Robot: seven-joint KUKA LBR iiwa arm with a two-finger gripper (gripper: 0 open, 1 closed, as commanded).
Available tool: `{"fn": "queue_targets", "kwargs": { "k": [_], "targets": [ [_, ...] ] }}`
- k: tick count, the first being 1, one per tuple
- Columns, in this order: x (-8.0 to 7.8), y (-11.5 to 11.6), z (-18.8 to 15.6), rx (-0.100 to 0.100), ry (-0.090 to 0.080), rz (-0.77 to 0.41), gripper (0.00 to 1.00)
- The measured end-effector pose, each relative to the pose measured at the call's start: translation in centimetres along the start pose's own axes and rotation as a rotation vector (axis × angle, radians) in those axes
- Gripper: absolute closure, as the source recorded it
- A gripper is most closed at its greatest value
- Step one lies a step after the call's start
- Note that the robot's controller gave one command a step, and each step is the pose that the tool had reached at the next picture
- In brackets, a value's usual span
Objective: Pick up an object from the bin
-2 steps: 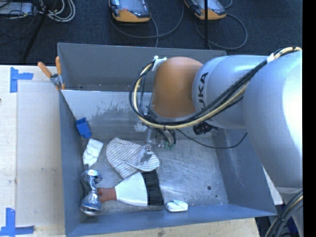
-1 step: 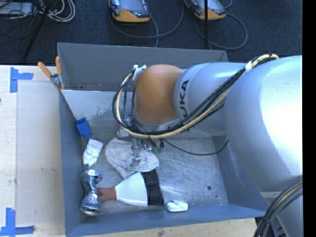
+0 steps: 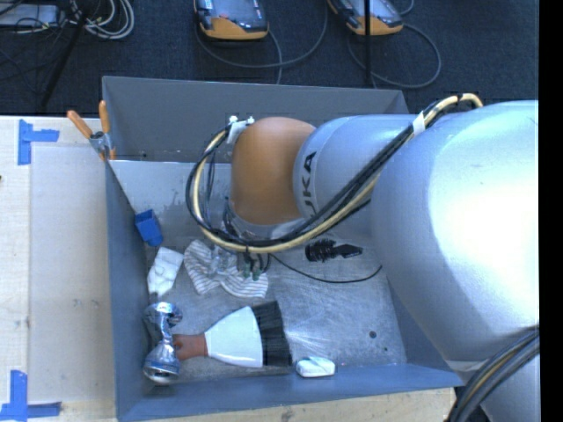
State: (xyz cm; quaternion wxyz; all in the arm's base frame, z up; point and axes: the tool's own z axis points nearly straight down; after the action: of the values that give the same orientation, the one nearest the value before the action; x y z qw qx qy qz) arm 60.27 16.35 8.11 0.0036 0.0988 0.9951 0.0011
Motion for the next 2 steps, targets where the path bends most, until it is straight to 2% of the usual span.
{"fn": "queue_targets", "kwargs": {
  "k": [2],
  "targets": [
    [0.08,-0.03,-0.24,0.001,0.002,0.000,1.00]
  ]
}}
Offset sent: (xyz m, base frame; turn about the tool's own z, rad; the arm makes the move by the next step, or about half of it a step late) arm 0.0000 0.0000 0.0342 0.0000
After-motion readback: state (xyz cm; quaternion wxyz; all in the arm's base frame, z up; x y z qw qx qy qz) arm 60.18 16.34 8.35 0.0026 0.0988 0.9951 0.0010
